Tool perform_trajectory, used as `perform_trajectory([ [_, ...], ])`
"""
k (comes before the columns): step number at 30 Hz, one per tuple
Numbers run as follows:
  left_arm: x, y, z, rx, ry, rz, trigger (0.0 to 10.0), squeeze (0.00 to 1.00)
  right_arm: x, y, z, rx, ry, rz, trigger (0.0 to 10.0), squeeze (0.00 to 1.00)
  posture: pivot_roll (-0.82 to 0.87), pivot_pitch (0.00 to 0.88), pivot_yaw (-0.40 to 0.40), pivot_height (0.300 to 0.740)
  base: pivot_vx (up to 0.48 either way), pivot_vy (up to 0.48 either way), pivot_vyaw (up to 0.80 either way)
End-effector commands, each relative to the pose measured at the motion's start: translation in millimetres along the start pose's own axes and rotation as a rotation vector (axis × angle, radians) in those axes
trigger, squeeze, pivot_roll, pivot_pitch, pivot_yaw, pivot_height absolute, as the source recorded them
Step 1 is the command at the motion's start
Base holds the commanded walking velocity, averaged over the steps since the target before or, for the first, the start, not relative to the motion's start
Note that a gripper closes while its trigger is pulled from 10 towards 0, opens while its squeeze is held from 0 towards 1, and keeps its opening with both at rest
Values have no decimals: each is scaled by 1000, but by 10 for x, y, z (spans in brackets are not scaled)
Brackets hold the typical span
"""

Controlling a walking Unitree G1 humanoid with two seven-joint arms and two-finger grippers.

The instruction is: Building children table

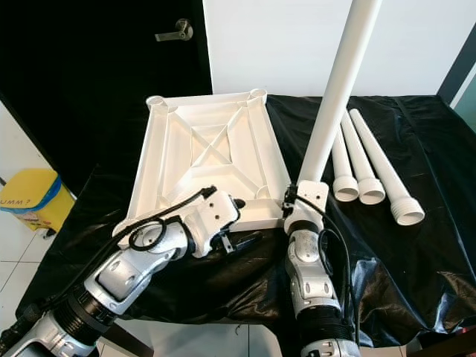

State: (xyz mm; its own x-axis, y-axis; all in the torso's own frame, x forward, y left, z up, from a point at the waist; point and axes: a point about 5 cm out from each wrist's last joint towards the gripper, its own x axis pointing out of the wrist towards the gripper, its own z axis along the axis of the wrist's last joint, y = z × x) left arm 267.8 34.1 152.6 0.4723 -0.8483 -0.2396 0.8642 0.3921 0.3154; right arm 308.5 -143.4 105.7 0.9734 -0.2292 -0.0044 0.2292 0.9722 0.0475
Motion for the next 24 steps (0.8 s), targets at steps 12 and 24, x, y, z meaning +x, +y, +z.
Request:
perform_trajectory([
  [12,11,-120,26,5,-5,-150,10000,0,-97,71,-153,3,56,30,10000,0,-194,0,16,740,0,0,0],
  [24,18,-127,28,5,-7,-151,10000,0,-88,76,-36,12,-21,152,10000,1000,-195,0,14,740,0,0,0],
])
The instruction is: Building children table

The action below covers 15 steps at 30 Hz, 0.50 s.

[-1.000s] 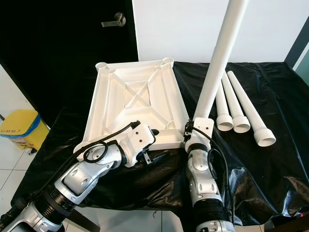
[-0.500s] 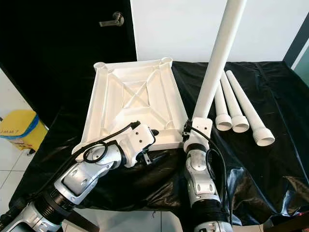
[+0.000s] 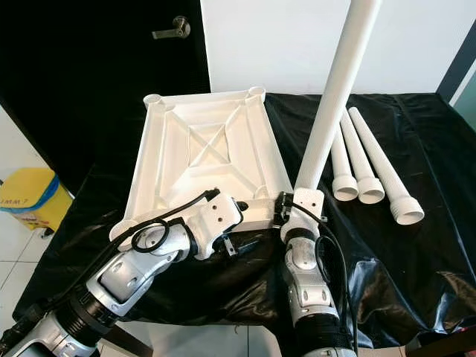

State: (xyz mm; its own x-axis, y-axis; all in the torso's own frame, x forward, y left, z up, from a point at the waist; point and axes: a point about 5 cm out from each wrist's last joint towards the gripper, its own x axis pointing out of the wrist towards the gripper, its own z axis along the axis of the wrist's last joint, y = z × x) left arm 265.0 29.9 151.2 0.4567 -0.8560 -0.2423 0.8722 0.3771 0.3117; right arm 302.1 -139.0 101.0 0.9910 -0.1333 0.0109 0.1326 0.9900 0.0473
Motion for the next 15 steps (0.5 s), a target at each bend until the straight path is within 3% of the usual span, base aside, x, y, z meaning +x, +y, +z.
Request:
perform_trajectory([
  [1,-4,-82,22,5,-4,-133,10000,0,-3,45,21,14,-14,74,10000,1000,-195,0,14,740,0,0,0],
  [6,-8,-82,21,5,-4,-133,10000,0,38,-27,70,-2,-36,156,10000,1000,-197,0,15,740,0,0,0],
  [7,-8,-80,21,6,-4,-134,10000,0,63,-60,92,-19,-40,220,10000,0,-200,0,18,740,0,0,0],
  [8,-8,-80,21,6,-4,-134,10000,0,63,-60,92,-19,-40,220,10000,0,-200,0,18,740,0,0,0],
  [10,-8,-74,23,5,-4,-134,10000,0,90,-71,119,-61,-40,359,10000,0,-201,0,20,740,0,0,0],
  [15,-4,-60,29,6,-6,-134,10000,0,169,-87,172,-142,-35,527,10000,0,-205,0,25,740,0,0,0],
])
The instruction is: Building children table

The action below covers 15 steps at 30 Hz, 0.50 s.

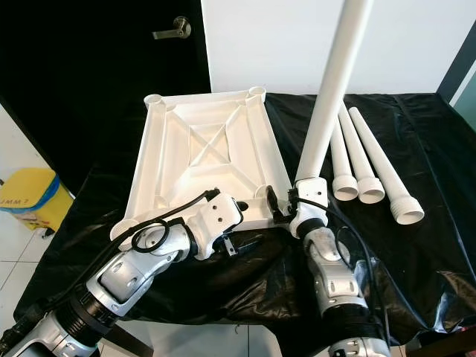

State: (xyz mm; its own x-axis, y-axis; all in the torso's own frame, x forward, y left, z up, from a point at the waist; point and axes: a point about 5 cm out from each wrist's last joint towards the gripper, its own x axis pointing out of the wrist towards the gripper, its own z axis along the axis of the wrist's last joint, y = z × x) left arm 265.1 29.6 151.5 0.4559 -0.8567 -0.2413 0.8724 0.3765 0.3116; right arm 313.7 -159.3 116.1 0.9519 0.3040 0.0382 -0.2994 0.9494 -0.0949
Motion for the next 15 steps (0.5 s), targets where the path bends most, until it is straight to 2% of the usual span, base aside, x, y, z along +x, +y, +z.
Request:
perform_trajectory([
  [1,-7,-61,25,6,-5,-133,10000,0,62,69,23,-11,0,85,10000,0,-205,0,25,740,0,0,0],
  [4,-5,-53,27,6,-6,-129,10000,0,108,-41,40,-77,16,114,10000,0,-203,0,24,740,0,0,0],
  [6,-4,-51,28,6,-6,-128,10000,0,118,-77,35,-87,26,119,10000,0,-201,0,22,740,0,0,0],
  [7,-5,-49,28,6,-6,-126,10000,0,125,-99,29,-95,34,124,8667,0,-199,0,21,740,0,0,0],
  [8,-5,-49,28,6,-6,-126,10000,0,125,-99,29,-95,34,124,8667,0,-199,0,21,740,0,0,0],
  [9,-6,-47,28,5,-6,-124,10000,0,128,-111,23,-92,40,130,3412,0,-199,0,21,740,0,0,0],
  [10,-7,-46,28,5,-6,-122,10000,0,127,-116,16,-88,45,135,0,0,-198,0,21,740,0,0,0],
  [15,-16,-38,26,1,-5,-112,10000,0,79,-98,-75,-75,84,168,0,0,-194,2,18,740,0,0,0],
])
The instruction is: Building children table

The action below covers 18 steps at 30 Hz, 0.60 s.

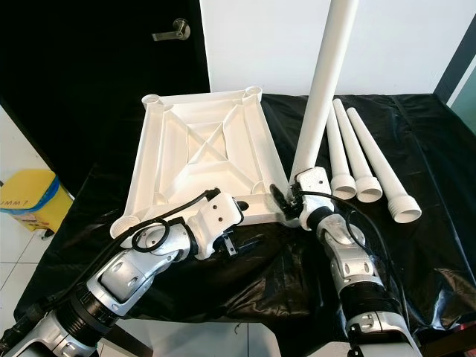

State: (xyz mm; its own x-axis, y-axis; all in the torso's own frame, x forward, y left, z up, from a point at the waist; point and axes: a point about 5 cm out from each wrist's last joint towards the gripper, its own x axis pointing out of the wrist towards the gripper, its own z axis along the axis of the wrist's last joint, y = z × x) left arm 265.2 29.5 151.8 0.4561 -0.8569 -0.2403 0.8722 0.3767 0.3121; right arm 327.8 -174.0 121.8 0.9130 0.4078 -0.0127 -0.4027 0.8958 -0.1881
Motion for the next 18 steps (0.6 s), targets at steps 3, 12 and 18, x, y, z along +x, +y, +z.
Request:
perform_trajectory([
  [3,-18,-39,24,-1,-4,-111,10000,0,-13,111,-137,29,57,53,0,0,-195,4,18,740,0,0,0],
  [12,-15,-35,22,-3,-4,-113,10000,0,-43,147,-190,68,66,-6,10000,0,-207,10,27,740,0,0,0],
  [18,-9,-33,15,-3,-2,-117,10000,0,-42,141,-156,110,71,-184,10000,0,-214,17,28,740,0,0,0],
])
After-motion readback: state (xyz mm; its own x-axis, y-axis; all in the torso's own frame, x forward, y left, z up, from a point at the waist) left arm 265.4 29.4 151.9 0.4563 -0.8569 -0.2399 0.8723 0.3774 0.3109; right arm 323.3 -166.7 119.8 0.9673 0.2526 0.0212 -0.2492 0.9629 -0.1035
